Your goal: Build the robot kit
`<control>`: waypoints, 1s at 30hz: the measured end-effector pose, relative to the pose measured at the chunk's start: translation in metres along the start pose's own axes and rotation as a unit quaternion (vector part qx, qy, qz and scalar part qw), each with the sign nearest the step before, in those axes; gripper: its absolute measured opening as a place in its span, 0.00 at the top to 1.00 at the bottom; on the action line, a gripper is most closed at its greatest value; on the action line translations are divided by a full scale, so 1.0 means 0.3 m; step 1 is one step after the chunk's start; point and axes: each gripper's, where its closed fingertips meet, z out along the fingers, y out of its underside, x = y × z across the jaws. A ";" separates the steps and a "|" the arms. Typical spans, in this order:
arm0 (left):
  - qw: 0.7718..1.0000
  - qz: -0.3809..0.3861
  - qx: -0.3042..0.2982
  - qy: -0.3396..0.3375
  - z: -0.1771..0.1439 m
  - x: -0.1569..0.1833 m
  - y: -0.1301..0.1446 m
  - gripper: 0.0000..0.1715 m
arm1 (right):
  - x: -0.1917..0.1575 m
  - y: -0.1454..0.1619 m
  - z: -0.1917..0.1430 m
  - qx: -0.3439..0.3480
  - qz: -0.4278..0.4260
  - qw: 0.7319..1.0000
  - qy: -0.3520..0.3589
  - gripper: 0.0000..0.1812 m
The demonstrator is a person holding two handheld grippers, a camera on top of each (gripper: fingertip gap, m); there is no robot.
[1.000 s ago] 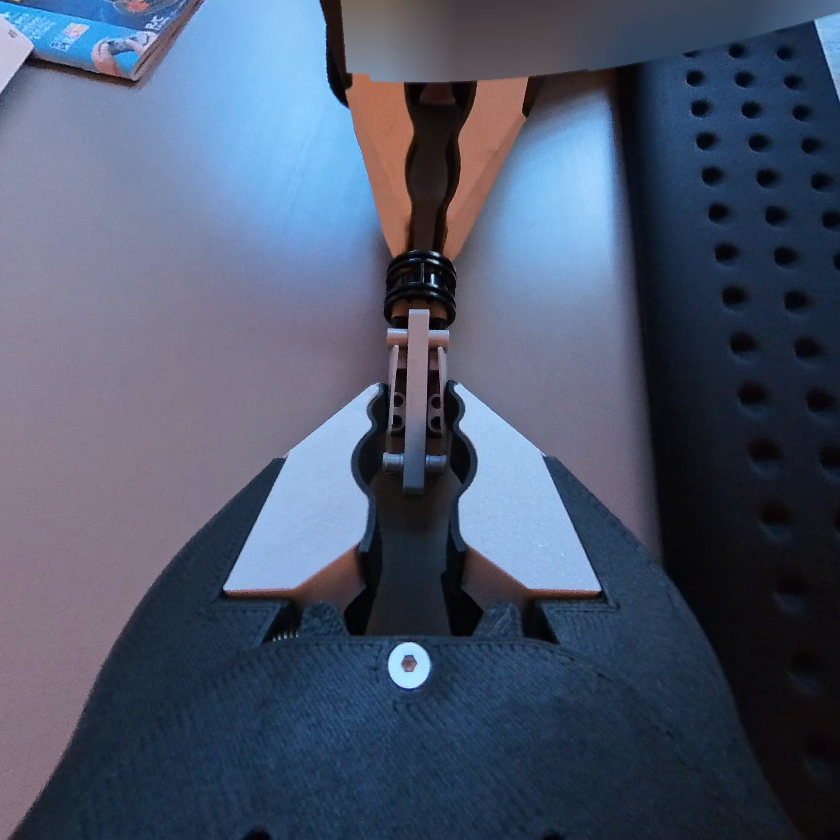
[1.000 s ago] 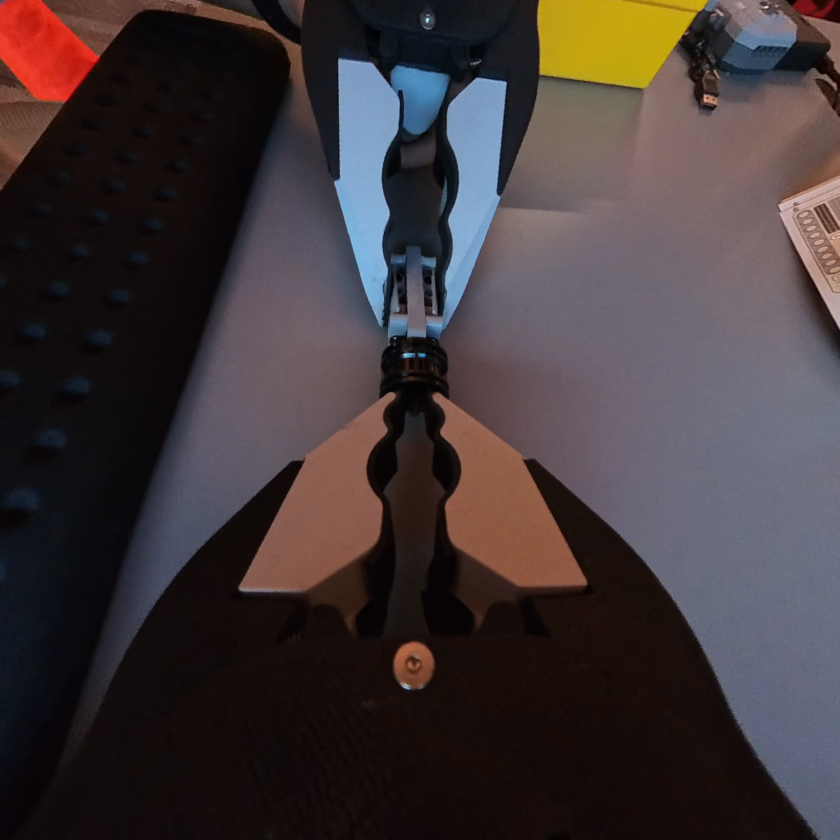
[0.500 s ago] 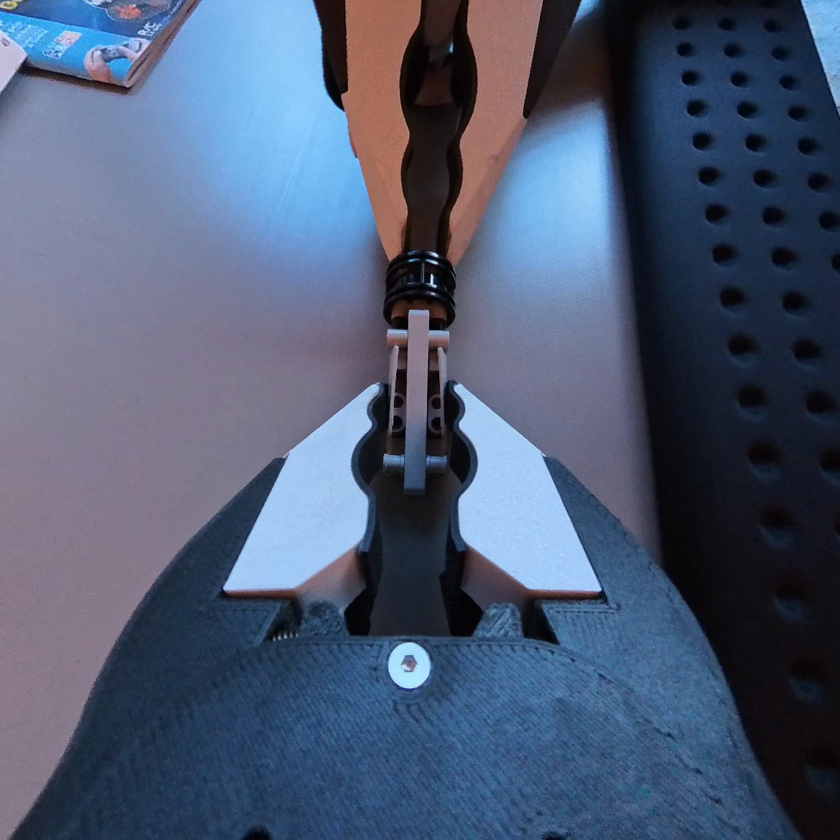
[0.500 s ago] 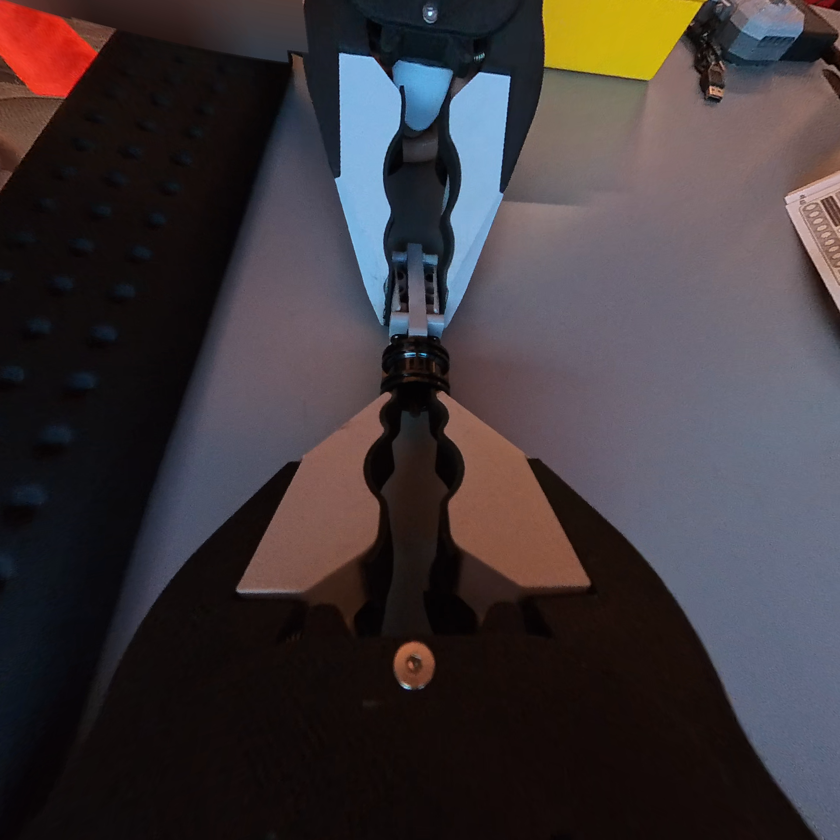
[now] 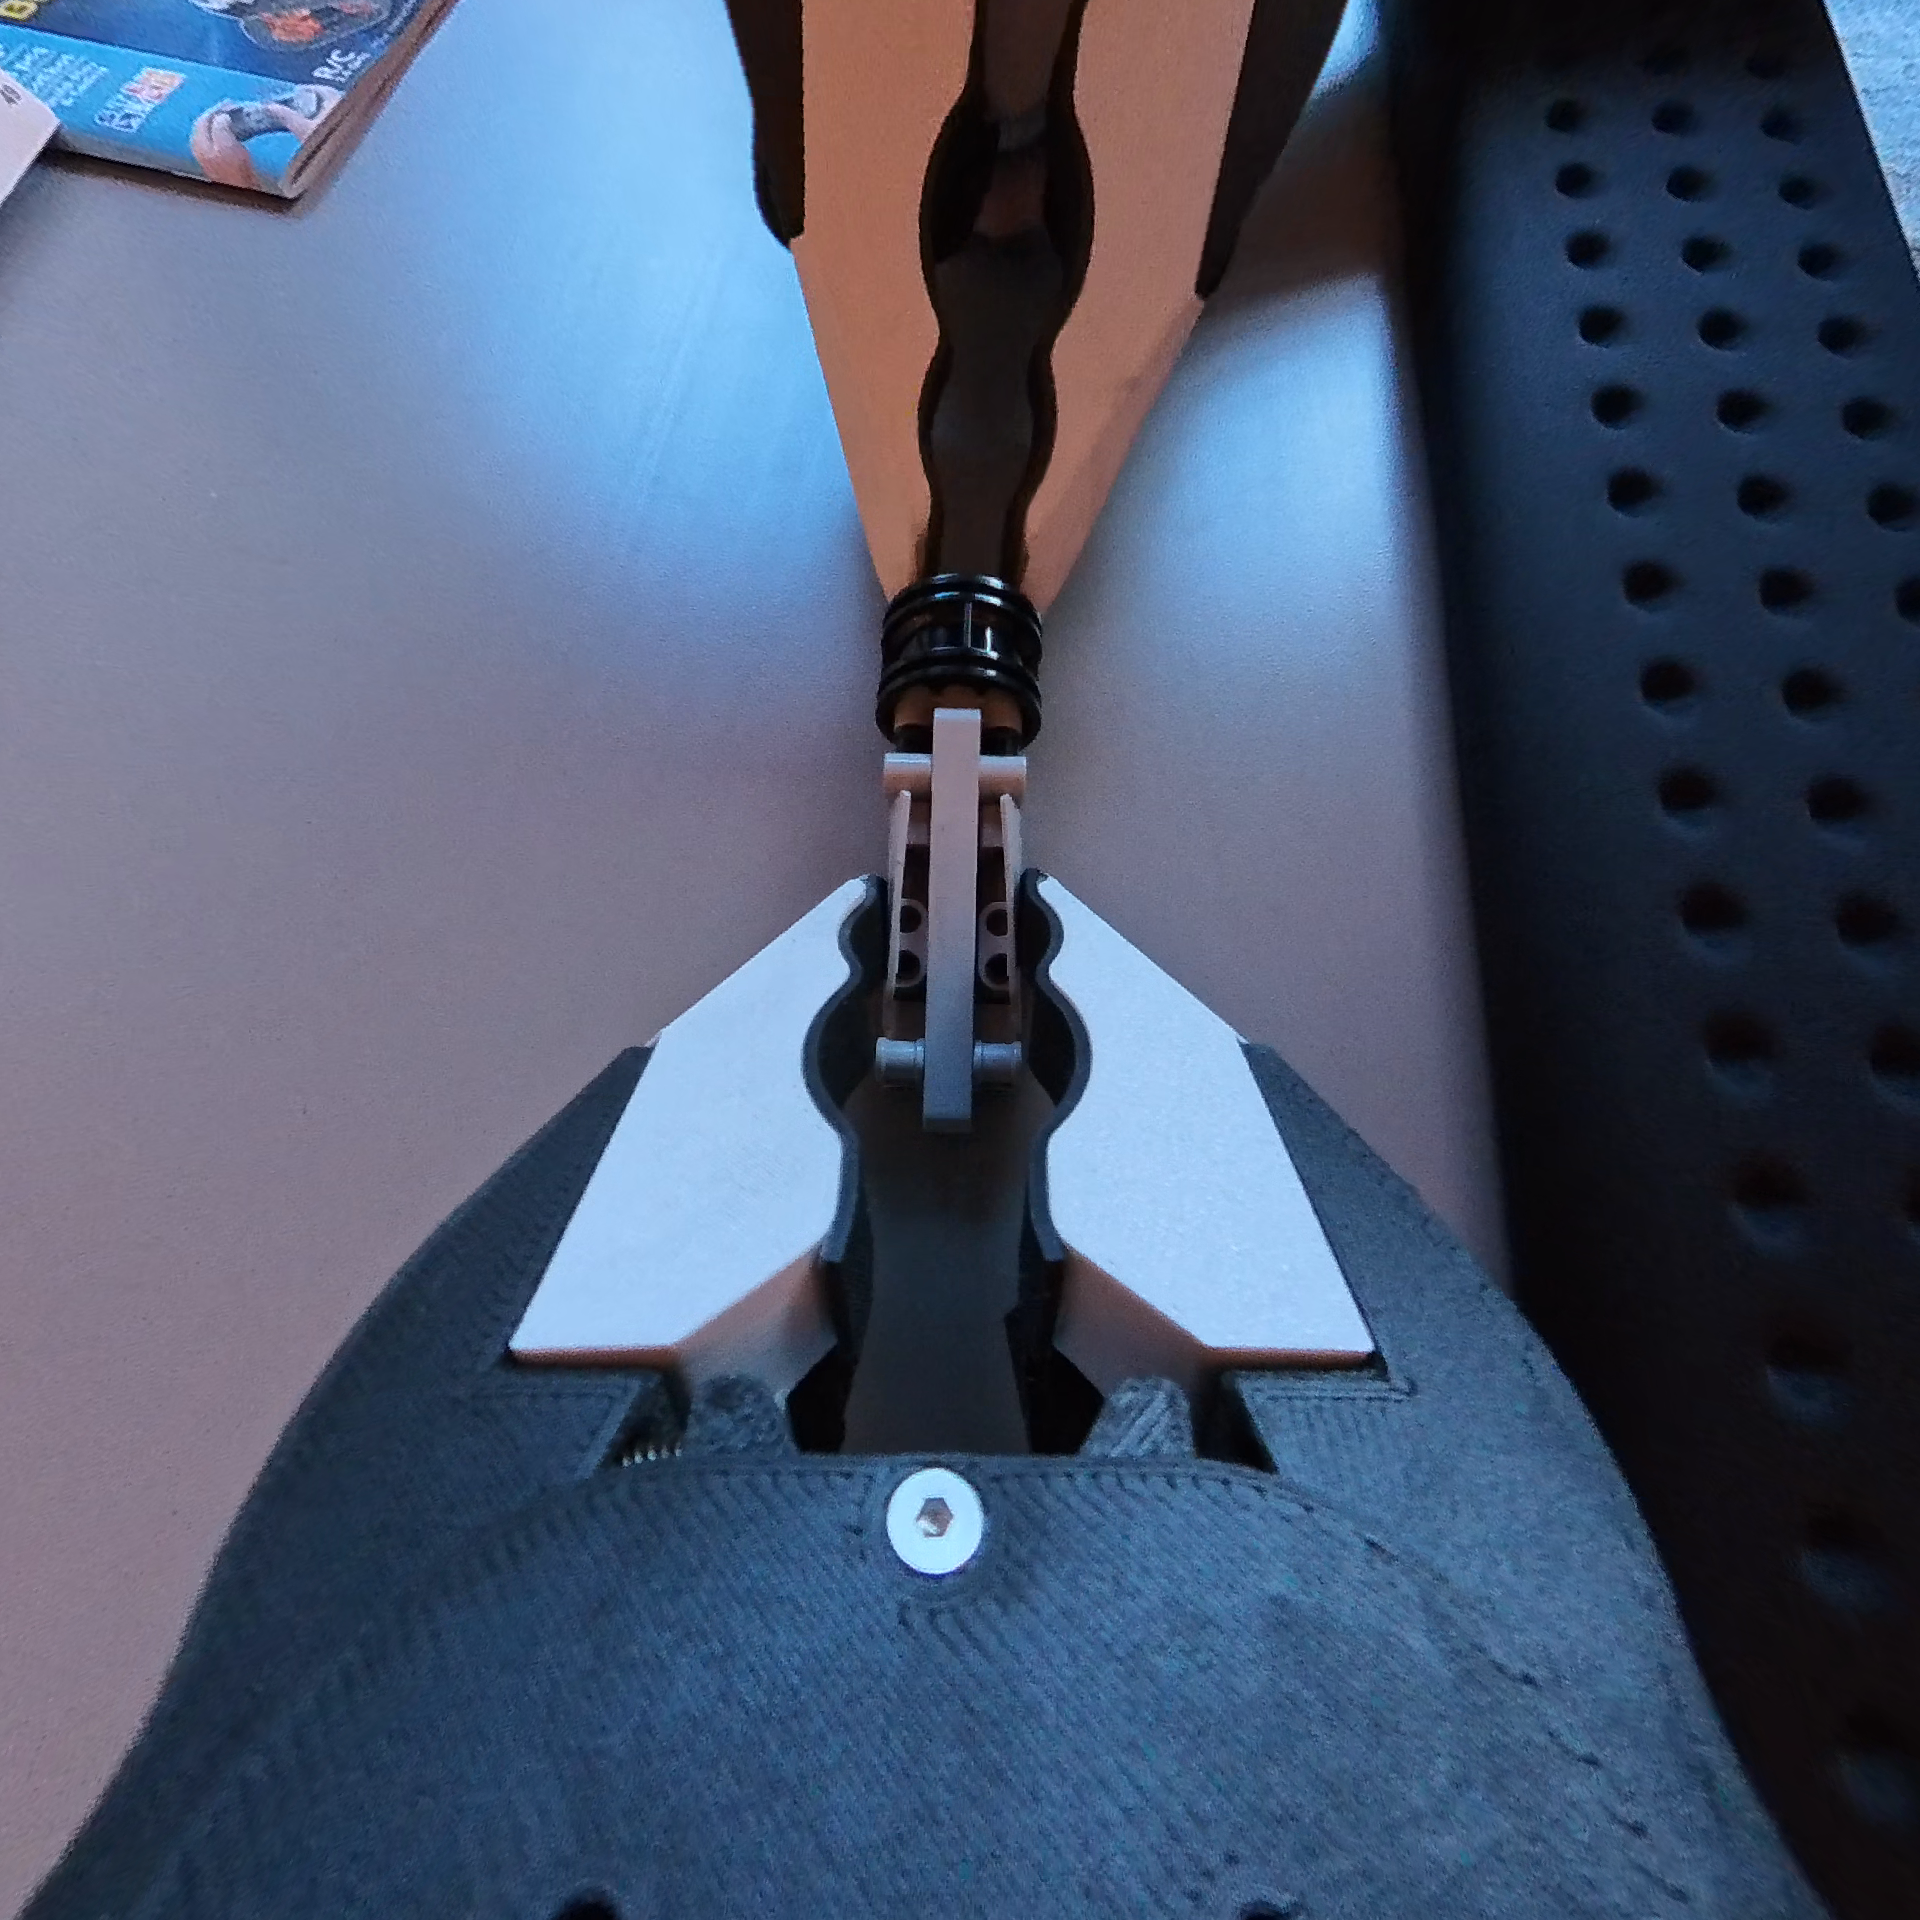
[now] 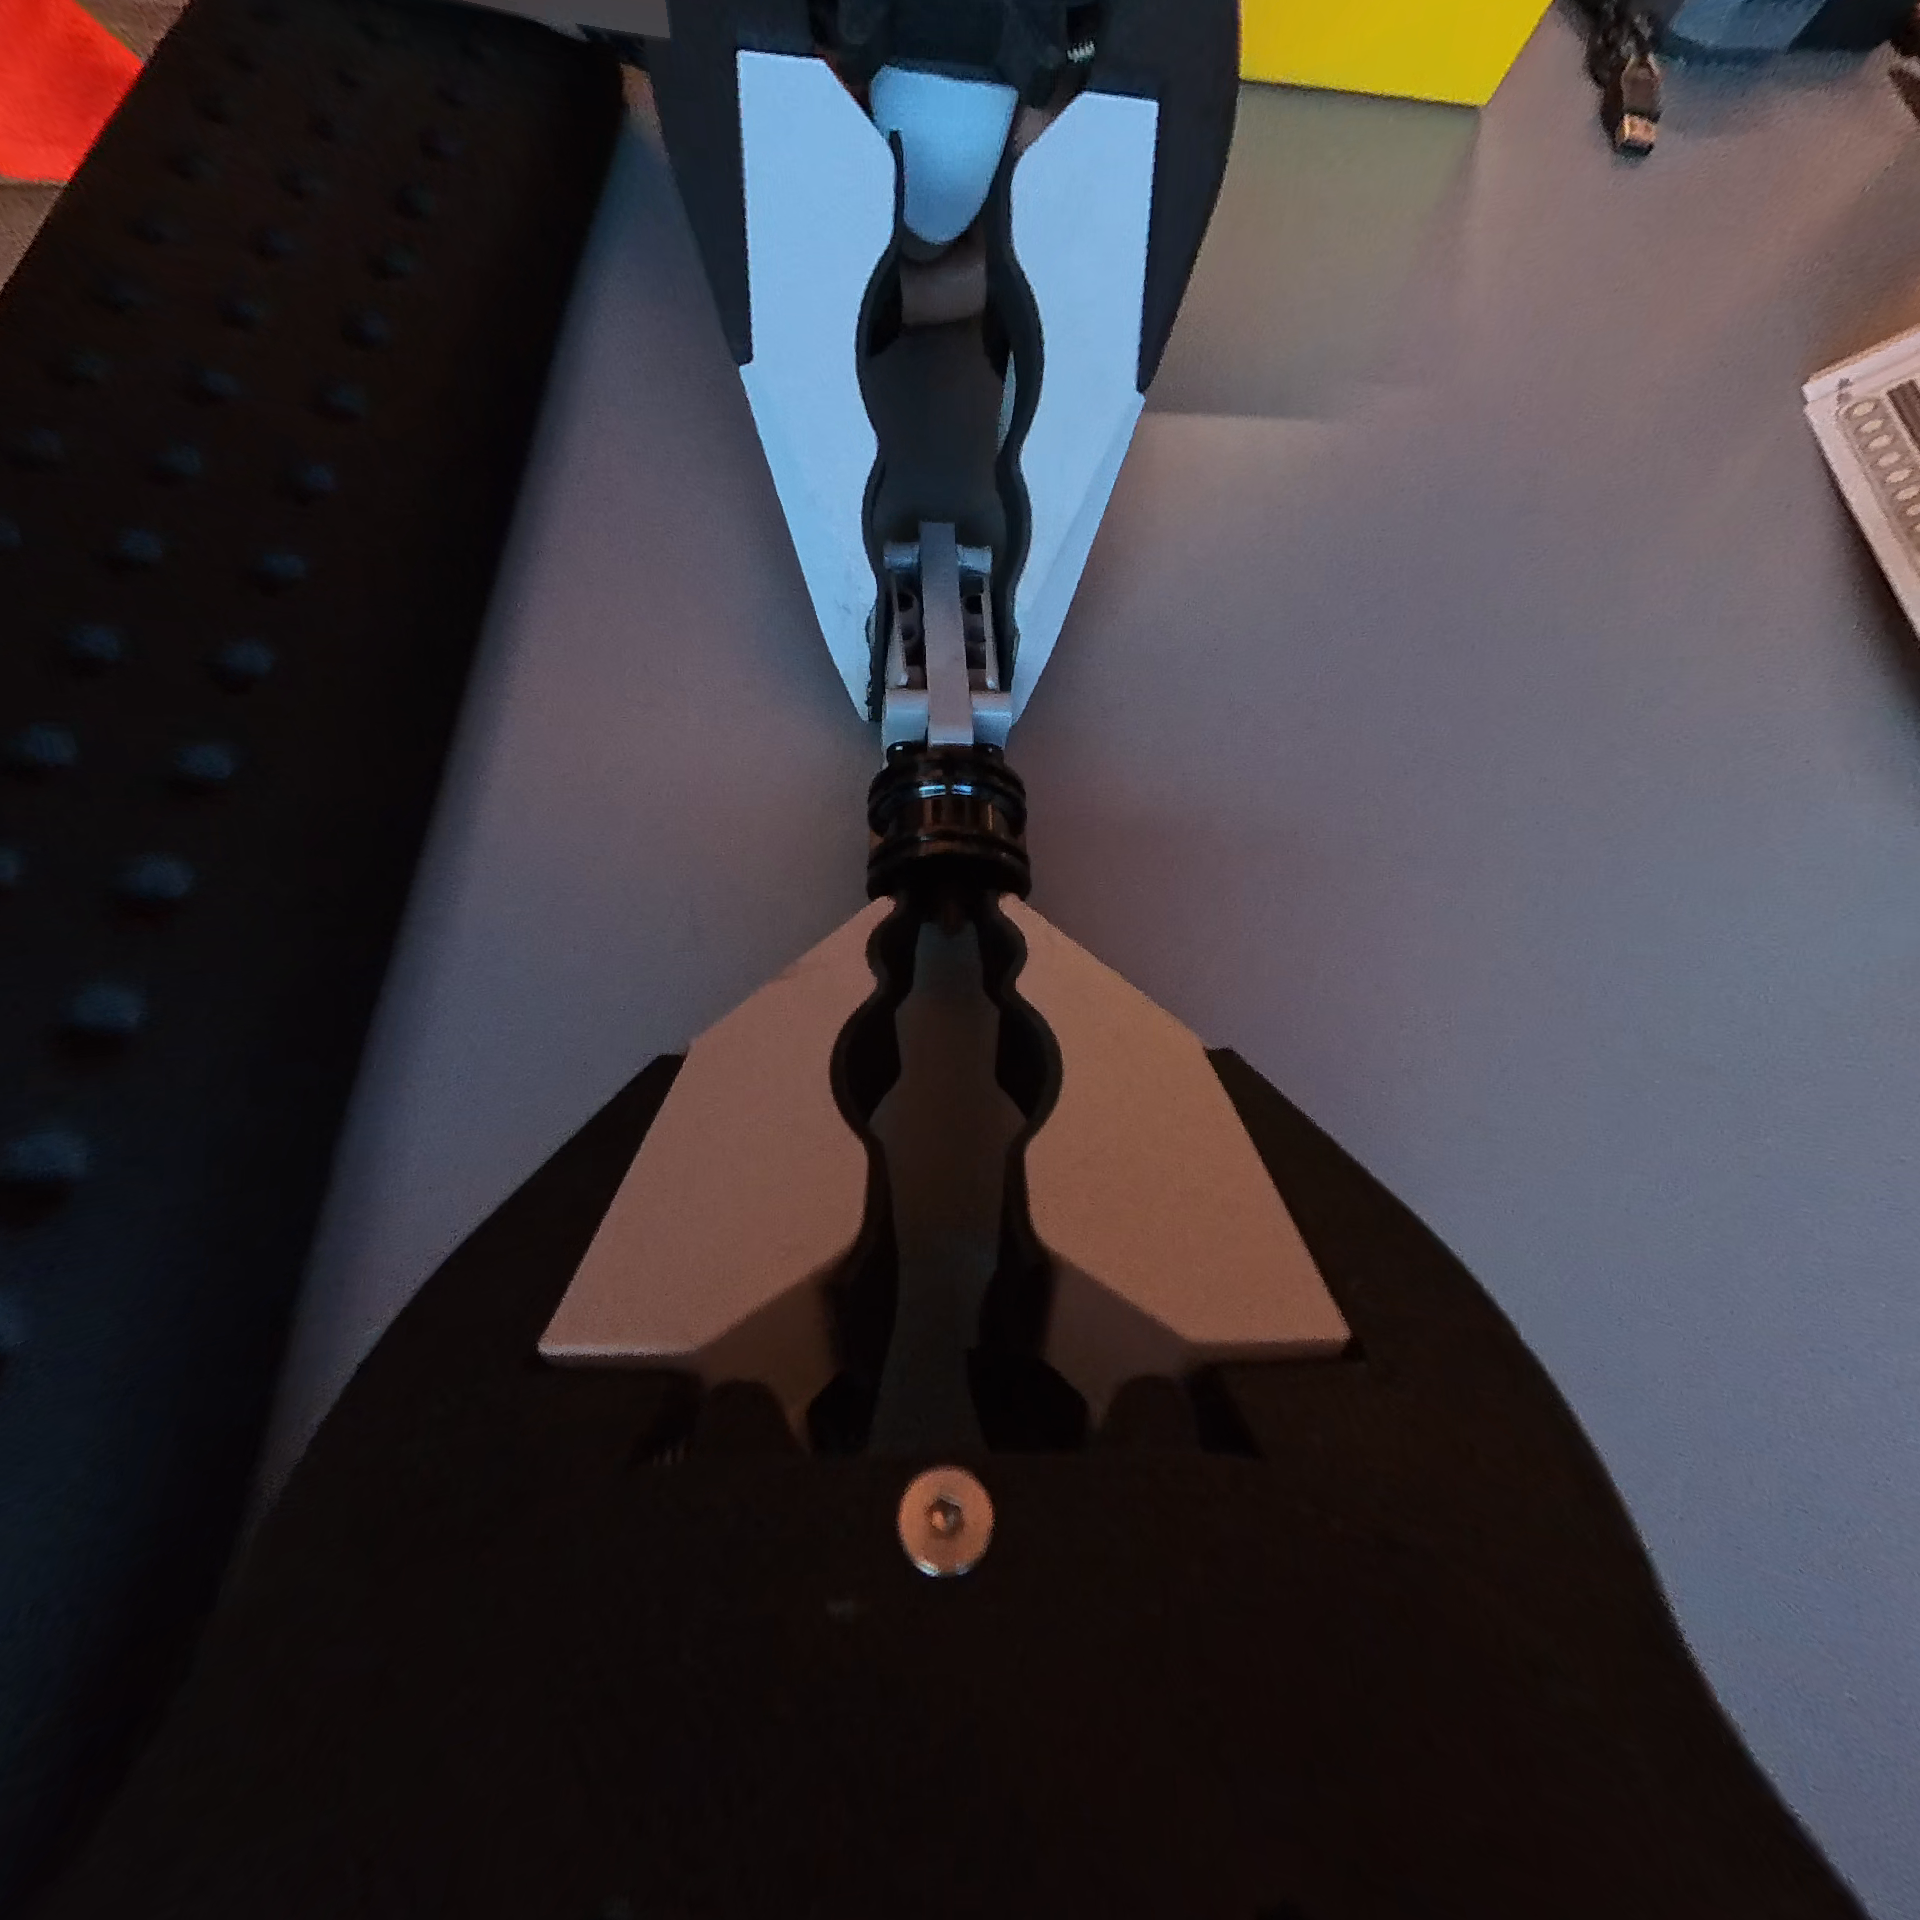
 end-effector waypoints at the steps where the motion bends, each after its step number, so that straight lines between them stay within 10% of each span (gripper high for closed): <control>1: 1.000 -0.001 0.000 0.001 0.000 0.000 0.000 0.86 | 0.001 -0.002 -0.001 0.002 -0.008 1.000 0.003 0.95; 30: 1.000 0.021 -0.020 0.005 0.003 0.003 -0.003 0.87 | -0.008 -0.012 0.019 -0.125 -0.166 0.978 -0.021 1.00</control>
